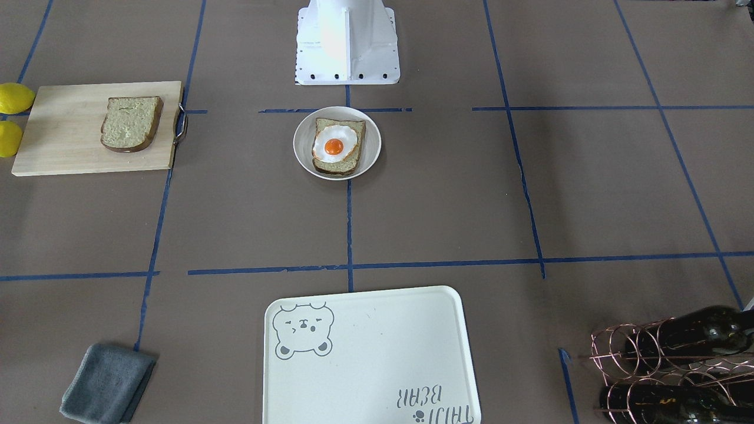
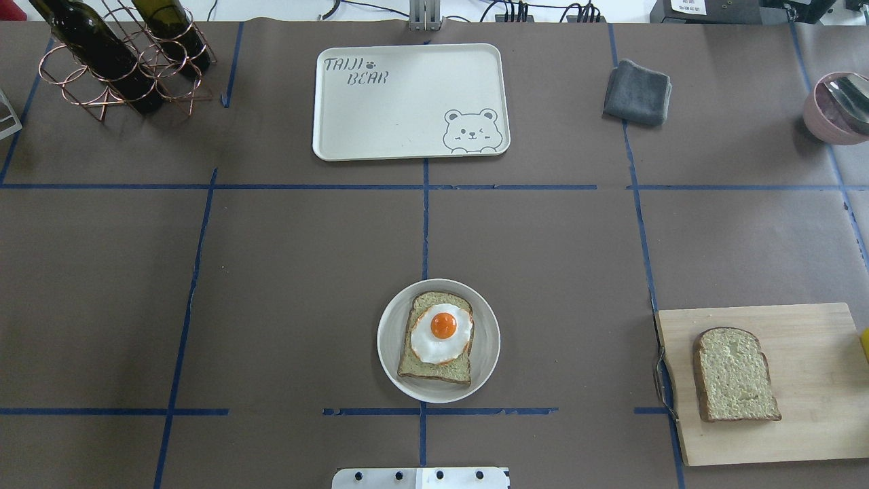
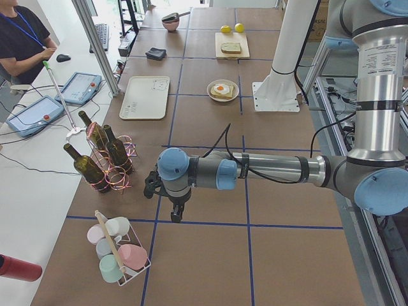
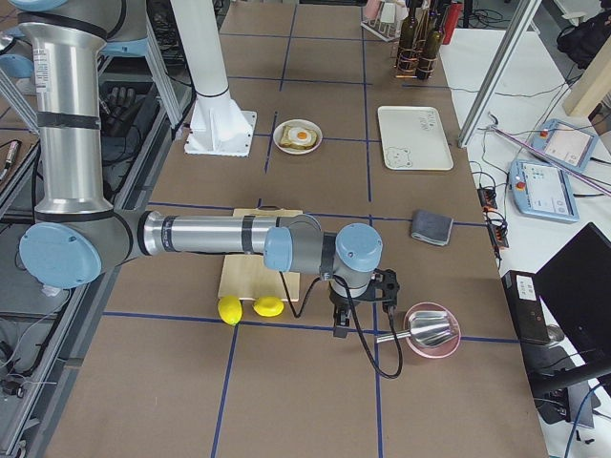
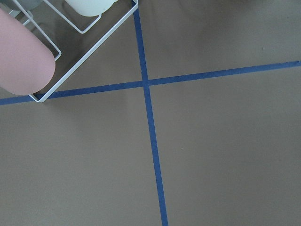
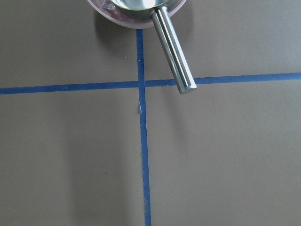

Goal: Make sandwich and place on tray

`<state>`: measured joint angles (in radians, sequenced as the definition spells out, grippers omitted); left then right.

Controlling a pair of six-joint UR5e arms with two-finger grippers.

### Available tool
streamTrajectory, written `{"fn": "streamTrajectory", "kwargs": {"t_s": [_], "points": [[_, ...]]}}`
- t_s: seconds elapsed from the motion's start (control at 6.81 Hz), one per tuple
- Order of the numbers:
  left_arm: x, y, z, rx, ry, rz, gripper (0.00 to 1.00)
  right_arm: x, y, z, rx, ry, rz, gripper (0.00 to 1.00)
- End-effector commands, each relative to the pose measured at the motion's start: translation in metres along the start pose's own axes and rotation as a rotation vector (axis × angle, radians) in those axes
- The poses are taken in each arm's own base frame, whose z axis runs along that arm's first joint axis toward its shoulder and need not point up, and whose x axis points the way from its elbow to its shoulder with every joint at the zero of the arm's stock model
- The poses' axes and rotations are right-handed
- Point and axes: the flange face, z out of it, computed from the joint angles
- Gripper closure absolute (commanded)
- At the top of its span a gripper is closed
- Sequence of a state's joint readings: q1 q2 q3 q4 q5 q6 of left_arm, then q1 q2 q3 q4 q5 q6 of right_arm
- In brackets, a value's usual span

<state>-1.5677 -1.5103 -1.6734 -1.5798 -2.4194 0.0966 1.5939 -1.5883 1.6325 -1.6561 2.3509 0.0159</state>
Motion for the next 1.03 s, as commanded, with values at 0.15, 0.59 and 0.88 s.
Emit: {"fn": "streamTrajectory", "kwargs": {"t_s": [0.15,0.59,0.88], "points": [[0.006,-0.009,-0.006,0.015,-0.008,0.015,0.0,-0.01,-0.007,-0.011,0.023,-0.01,-0.012,0.0],[0.085,-0.092,-0.033,0.083,-0.044,0.191,0.0,-0.087,-0.033,-0.025,0.04,-0.046,-0.085,0.0],[0.159,-0.121,0.003,0.034,-0.006,0.172,0.0,-0.127,-0.04,-0.006,0.005,-0.08,-0.149,0.0]]}}
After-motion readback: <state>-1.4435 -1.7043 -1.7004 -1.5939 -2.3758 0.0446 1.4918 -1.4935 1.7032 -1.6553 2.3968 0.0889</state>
